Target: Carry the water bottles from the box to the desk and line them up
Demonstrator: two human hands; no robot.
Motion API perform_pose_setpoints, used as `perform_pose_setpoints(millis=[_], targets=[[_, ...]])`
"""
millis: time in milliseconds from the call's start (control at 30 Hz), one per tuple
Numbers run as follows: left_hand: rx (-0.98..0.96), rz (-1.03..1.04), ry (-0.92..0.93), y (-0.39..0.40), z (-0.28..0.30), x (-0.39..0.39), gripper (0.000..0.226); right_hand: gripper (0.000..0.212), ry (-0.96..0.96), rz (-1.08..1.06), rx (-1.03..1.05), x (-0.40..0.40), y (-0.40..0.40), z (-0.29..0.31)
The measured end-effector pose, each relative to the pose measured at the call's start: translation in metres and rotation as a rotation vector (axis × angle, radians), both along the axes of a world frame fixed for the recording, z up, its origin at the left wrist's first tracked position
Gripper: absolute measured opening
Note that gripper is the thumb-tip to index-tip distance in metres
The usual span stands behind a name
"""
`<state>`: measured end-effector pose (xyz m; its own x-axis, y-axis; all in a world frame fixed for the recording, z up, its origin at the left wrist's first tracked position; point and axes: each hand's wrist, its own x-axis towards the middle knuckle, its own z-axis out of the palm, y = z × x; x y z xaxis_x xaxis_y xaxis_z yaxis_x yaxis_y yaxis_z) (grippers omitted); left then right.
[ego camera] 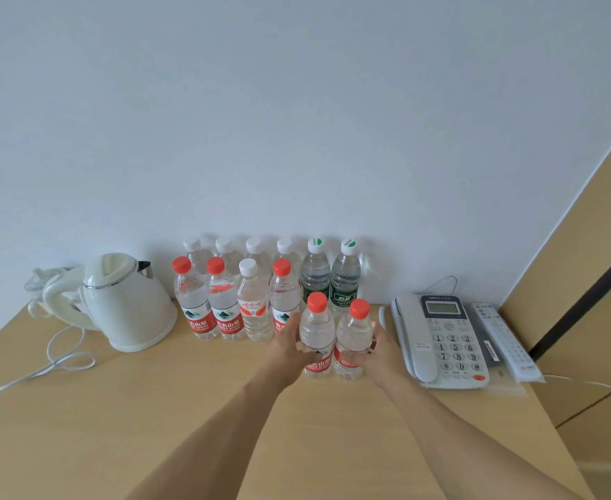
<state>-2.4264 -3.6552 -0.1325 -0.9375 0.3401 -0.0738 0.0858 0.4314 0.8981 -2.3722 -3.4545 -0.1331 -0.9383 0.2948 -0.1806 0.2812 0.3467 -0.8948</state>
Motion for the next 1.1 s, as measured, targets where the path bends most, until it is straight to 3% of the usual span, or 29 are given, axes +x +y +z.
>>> perform_pose_setpoints(millis=[233,400,500,633,800,933,1100], targets=[[-0.097,-0.031,0.055,-0.001,0.015,0.002,0.074,0.057,-0.014,0.054,0.066,0.0,0.003,0.01],[-0.333,-0.008,0.526,-0.001,0.056,0.007,0.093,0.062,0.16,0.079,0.216,0.001,0.01,0.036],[-0.492,-0.049,0.707,0.002,0.078,0.01,0.083,0.058,0.246,0.133,0.375,-0.003,0.011,0.05],[-0.539,-0.083,0.721,0.007,0.086,0.006,0.06,0.052,0.248,0.132,0.442,-0.005,0.009,0.054],[-0.588,-0.114,0.729,0.014,0.089,-0.01,0.054,0.051,0.278,0.131,0.431,-0.002,0.011,0.053],[-0.81,-0.089,0.878,0.024,0.095,-0.032,0.051,0.049,0.286,0.136,0.457,-0.001,0.011,0.052],[-0.941,-0.082,0.837,0.038,0.106,-0.055,0.048,0.047,0.289,0.136,0.484,-0.001,0.012,0.051]])
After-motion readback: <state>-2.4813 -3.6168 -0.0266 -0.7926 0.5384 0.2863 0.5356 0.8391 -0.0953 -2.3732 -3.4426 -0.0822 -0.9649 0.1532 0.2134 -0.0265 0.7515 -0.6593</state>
